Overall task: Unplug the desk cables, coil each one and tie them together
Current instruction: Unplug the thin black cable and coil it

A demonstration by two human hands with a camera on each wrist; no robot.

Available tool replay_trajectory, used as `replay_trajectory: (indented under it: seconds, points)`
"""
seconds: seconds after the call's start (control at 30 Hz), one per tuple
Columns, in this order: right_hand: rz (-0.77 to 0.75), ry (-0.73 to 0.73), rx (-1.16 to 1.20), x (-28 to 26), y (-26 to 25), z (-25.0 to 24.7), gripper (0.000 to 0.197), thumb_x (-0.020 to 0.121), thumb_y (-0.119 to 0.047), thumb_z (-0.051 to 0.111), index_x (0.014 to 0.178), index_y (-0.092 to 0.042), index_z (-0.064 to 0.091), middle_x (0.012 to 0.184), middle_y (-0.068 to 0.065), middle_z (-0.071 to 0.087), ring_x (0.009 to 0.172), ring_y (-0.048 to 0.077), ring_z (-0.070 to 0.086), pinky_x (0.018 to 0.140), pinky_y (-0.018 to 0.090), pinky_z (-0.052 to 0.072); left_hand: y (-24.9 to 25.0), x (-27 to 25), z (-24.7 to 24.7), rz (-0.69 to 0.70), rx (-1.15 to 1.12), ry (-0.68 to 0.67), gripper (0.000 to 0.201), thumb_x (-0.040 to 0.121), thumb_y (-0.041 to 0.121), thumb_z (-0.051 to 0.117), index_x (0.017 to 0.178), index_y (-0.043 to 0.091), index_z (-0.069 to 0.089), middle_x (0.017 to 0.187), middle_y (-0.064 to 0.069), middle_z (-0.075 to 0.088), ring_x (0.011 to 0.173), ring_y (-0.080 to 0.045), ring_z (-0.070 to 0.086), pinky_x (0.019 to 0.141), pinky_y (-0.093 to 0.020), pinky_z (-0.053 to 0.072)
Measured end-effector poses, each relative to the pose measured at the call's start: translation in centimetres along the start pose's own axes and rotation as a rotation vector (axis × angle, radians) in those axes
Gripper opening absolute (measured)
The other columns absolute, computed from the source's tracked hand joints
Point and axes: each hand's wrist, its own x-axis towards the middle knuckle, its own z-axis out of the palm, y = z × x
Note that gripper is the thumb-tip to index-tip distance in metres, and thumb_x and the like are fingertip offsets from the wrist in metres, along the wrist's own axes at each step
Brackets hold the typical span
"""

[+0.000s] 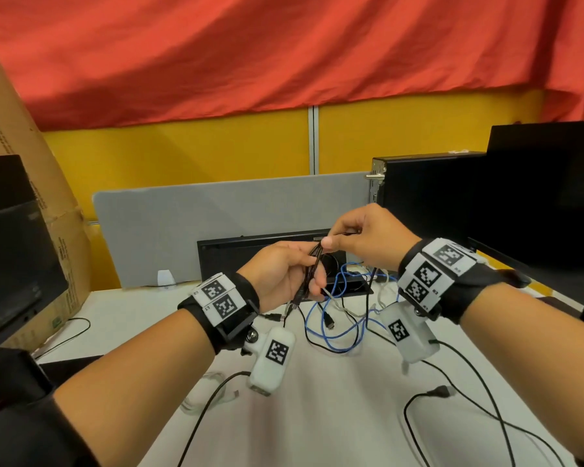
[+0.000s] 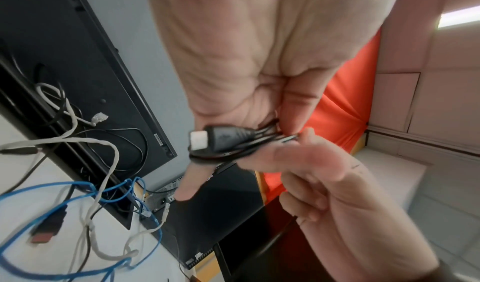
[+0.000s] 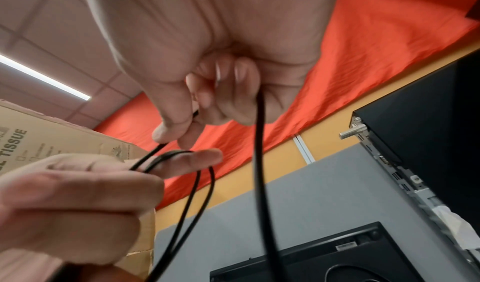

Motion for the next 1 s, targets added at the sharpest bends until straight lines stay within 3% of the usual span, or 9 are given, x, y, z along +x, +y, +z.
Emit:
replay_trajectory:
  seconds: [0.13, 0.33, 0.43, 0.5, 0.6, 0.7, 0.8, 0.87, 1.0]
  points:
    - [-0.008, 0.129, 0.072, 0.1, 1.2, 0.2, 0.011, 0.074, -0.036, 0.079, 0.074, -0.026, 0.076, 0.061, -0.004, 0.067, 0.054, 0.002, 0.054, 0.058, 0.025, 0.045, 0.2, -0.2, 0.4, -0.03, -0.081, -0.069, 0.05, 0.092, 0.01, 0.029, 0.136, 0.002, 0.049, 0.054, -0.001, 0.04, 0.046, -0.012, 0.036, 0.1, -0.062, 0.041]
    - [-0.025, 0.139, 0.099, 0.0, 1.6, 1.3, 0.016, 0.092, -0.031, 0.061, 0.091, -0.026, 0.077, 0.08, -0.004, 0.074, 0.081, 0.012, 0.069, 0.077, 0.034, 0.056, 0.8, 0.1, 0.7, -0.044, -0.249, -0.037, 0.037, 0.102, 0.019, 0.037, 0.124, -0.002, 0.058, 0.046, 0.006, 0.029, 0.039, -0.006, 0.026, 0.097, -0.068, 0.042]
    - [0.049, 0.057, 0.149, 0.0, 1.9, 1.7, 0.035, 0.097, -0.034, 0.052, 0.085, -0.007, 0.07, 0.059, 0.003, 0.056, 0.049, 0.014, 0.049, 0.051, 0.031, 0.041, 0.8, 0.0, 0.6, -0.026, -0.285, -0.023, 0.035, 0.103, 0.019, 0.038, 0.117, -0.003, 0.061, 0.045, 0.006, 0.03, 0.037, -0.006, 0.027, 0.094, -0.065, 0.045]
    - [0.151, -0.001, 0.216, -0.1, 2.1, 2.1, 0.04, 0.1, -0.036, 0.045, 0.081, -0.005, 0.062, 0.057, 0.004, 0.041, 0.045, 0.014, 0.034, 0.045, 0.027, 0.03, 0.5, 0.0, 0.6, 0.016, -0.303, -0.006, 0.038, 0.104, 0.018, 0.036, 0.126, -0.005, 0.055, 0.048, 0.005, 0.031, 0.038, -0.006, 0.027, 0.096, -0.066, 0.043]
    - [0.287, -0.111, 0.158, -0.7, 2.3, 3.1, 0.027, 0.103, -0.025, 0.035, 0.096, -0.014, 0.059, 0.063, 0.003, 0.044, 0.045, 0.015, 0.039, 0.041, 0.024, 0.037, 0.3, 0.2, 0.6, 0.111, -0.337, 0.076, 0.039, 0.103, 0.018, 0.038, 0.133, -0.005, 0.049, 0.057, -0.001, 0.046, 0.038, -0.005, 0.029, 0.097, -0.06, 0.044]
    - [0.289, -0.289, 0.017, -1.9, 2.6, 4.5, 0.02, 0.101, -0.011, 0.036, 0.105, -0.012, 0.055, 0.071, -0.006, 0.046, 0.052, 0.005, 0.043, 0.042, 0.017, 0.039, 0.6, 0.6, 0.7, 0.188, -0.341, 0.151, 0.039, 0.103, 0.018, 0.039, 0.134, -0.005, 0.045, 0.089, -0.01, 0.071, 0.039, -0.006, 0.039, 0.097, -0.053, 0.047]
    - [0.208, -0.421, -0.127, -2.9, 2.4, 5.5, 0.025, 0.1, -0.006, 0.037, 0.112, -0.005, 0.059, 0.08, -0.012, 0.048, 0.064, -0.001, 0.044, 0.05, 0.006, 0.038, 1.0, 0.8, 0.6, 0.246, -0.355, 0.166, 0.037, 0.104, 0.018, 0.035, 0.132, -0.005, 0.036, 0.121, -0.018, 0.066, 0.047, -0.012, 0.055, 0.081, -0.054, 0.056]
    - [0.167, -0.441, -0.163, -3.1, 1.7, 5.5, 0.029, 0.102, -0.011, 0.037, 0.108, -0.004, 0.064, 0.078, -0.007, 0.051, 0.065, 0.006, 0.047, 0.051, 0.007, 0.038, 0.9, 1.1, 0.5, 0.267, -0.374, 0.183, 0.033, 0.105, 0.018, 0.033, 0.131, -0.002, 0.034, 0.127, -0.019, 0.063, 0.067, -0.025, 0.071, 0.082, -0.056, 0.056]
    - [0.177, -0.468, -0.104, -2.7, -0.4, 4.6, 0.036, 0.101, -0.03, 0.04, 0.079, -0.021, 0.066, 0.069, 0.0, 0.052, 0.059, 0.012, 0.05, 0.055, 0.023, 0.044, 0.5, 1.3, -0.1, 0.273, -0.293, 0.259, 0.016, 0.106, 0.017, 0.03, 0.116, 0.009, 0.038, 0.13, -0.014, 0.062, 0.101, -0.044, 0.067, 0.086, -0.059, 0.053]
